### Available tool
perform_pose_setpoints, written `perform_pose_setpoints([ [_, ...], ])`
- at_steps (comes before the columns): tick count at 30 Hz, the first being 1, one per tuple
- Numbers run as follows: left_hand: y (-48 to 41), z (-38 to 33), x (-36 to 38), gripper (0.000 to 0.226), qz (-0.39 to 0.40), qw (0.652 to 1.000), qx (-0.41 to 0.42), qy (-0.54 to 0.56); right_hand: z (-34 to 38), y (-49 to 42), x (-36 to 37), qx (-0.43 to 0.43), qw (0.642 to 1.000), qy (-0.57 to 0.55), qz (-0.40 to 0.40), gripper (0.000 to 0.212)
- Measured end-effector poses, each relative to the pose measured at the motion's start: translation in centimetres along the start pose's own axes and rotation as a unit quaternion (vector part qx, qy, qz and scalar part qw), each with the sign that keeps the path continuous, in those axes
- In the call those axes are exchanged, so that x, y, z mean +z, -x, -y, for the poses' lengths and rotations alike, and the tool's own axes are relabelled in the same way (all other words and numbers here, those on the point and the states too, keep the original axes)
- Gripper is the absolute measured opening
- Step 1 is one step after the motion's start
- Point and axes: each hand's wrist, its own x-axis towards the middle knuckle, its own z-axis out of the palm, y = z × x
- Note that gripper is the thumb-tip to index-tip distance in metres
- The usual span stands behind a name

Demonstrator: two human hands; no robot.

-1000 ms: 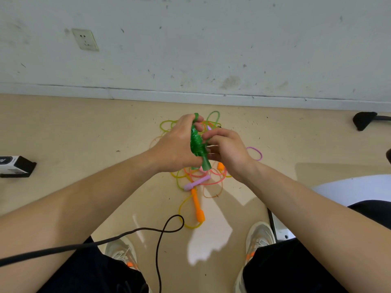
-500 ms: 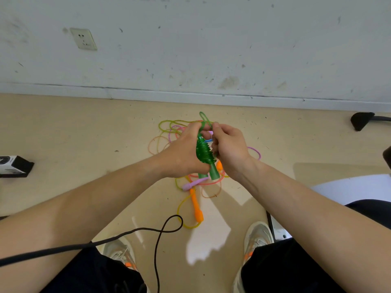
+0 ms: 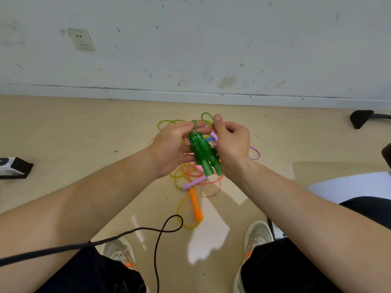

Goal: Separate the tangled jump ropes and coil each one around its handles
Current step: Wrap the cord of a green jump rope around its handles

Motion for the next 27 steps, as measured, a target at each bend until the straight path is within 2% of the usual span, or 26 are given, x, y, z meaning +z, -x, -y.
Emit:
perform_pose_setpoints([
  [6,-0.2,-0.1,-0.4,0.037,0.024,1.0,0.005,-0.006,0.6,-0.3,-0.3,0.026,0.999,-0.021,0.009,0.043],
  [12,-0.4,-0.5,-0.6,0.035,0.03,0.997,0.005,-0.066,0.5,-0.1,-0.5,0.024,0.999,-0.019,0.023,0.048],
  [21,-0.5,-1.6,-1.6,0.033,0.086,0.986,0.016,-0.142,0.7,0.2,-0.6,-0.062,0.996,0.059,-0.005,0.029],
  [27,-0.9,-1.7,-2.7,0.031,0.105,0.985,0.009,-0.138,1.0,0.4,-0.6,-0.096,0.993,0.066,0.027,0.028],
])
